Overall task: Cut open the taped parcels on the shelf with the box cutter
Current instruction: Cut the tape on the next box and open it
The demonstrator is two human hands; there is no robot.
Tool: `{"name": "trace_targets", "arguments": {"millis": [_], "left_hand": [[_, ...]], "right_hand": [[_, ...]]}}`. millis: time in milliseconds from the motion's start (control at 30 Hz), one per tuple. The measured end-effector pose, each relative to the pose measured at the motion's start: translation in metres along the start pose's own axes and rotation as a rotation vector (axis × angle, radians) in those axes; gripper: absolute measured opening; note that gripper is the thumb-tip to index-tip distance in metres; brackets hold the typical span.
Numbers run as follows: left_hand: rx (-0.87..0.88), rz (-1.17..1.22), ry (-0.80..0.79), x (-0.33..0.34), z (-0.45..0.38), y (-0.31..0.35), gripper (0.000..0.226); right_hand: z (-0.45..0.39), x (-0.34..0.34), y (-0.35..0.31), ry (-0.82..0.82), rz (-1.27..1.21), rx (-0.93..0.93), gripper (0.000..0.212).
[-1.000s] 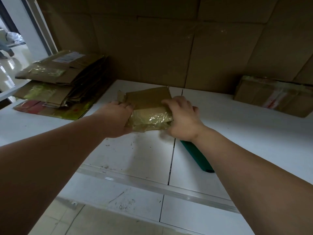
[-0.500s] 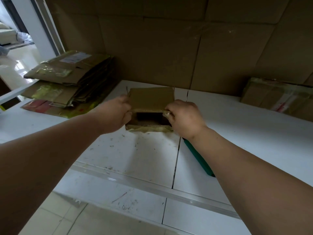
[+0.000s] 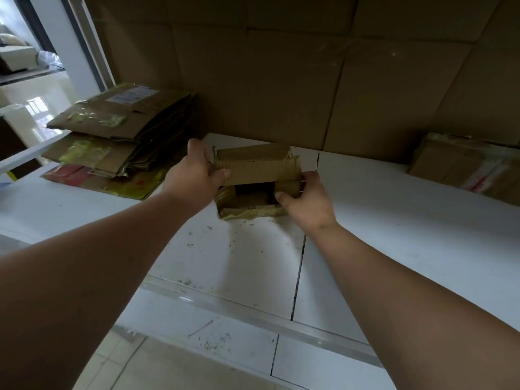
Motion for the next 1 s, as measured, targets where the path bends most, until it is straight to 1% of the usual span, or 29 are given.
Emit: {"name": "trace_targets", "arguments": {"millis": [100, 233, 300, 367, 467, 533, 600, 667, 767, 800, 867, 933, 1000], "left_hand": [[0.052, -0.072, 0.006, 0.006, -0.001, 0.006, 0.024], [0.105, -0.118, 0.047, 0.011, -0.001, 0.011, 0.018], [0.117, -0.147, 0.072, 0.015, 0.001, 0.011, 0.019], [0.124, -0.159, 0.069, 0.020, 0.003, 0.010, 0.025], [0.146, -0.157, 0.035, 0.032, 0.006, 0.003, 0.050], [0.151, -0.145, 0.014, 0.040, 0.008, -0.002, 0.065], [0.134, -0.148, -0.013, 0.048, 0.008, -0.003, 0.078], [0.080, -0.161, -0.027, 0.053, 0.005, -0.003, 0.086], [-0.017, -0.146, 0.012, 0.055, -0.002, -0.004, 0.091], [-0.036, -0.149, 0.028, 0.055, -0.004, -0.005, 0.092], [-0.072, -0.154, 0.046, 0.054, -0.008, -0.010, 0.092], [-0.101, -0.161, 0.061, 0.054, -0.010, -0.015, 0.089], [-0.114, -0.180, 0.083, 0.053, -0.013, -0.018, 0.084]], "right_hand": [[-0.001, 0.004, -0.003, 0.052, 0.021, 0.021, 0.062], [-0.001, 0.010, -0.004, 0.160, 0.121, 0.070, 0.073], [-0.002, 0.014, -0.004, 0.210, 0.162, 0.090, 0.074], [-0.004, 0.018, -0.004, 0.260, 0.198, 0.085, 0.070], [-0.006, 0.020, -0.005, 0.289, 0.218, 0.063, 0.060], [-0.007, 0.021, -0.005, 0.255, 0.201, 0.060, 0.058], [-0.009, 0.018, -0.003, 0.187, 0.131, 0.068, 0.052], [-0.011, 0.012, 0.000, 0.106, 0.018, 0.079, 0.042], [-0.012, 0.004, 0.005, 0.001, -0.085, 0.056, 0.030], [-0.011, 0.004, 0.005, -0.040, -0.113, 0.049, 0.029], [-0.009, 0.005, 0.006, -0.107, -0.137, 0.036, 0.035], [-0.007, 0.006, 0.006, -0.137, -0.126, 0.014, 0.045], [-0.007, 0.007, 0.006, -0.155, -0.128, 0.004, 0.048]]}}
Point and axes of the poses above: each hand's wrist, its own z-axis away from the middle knuckle, its own x-axis out of the palm, y = z × x, the point moved 4 cm from there along -z, towards the middle knuckle, and after that the axes turned 13 degrees about x, right-handed, at the moved point
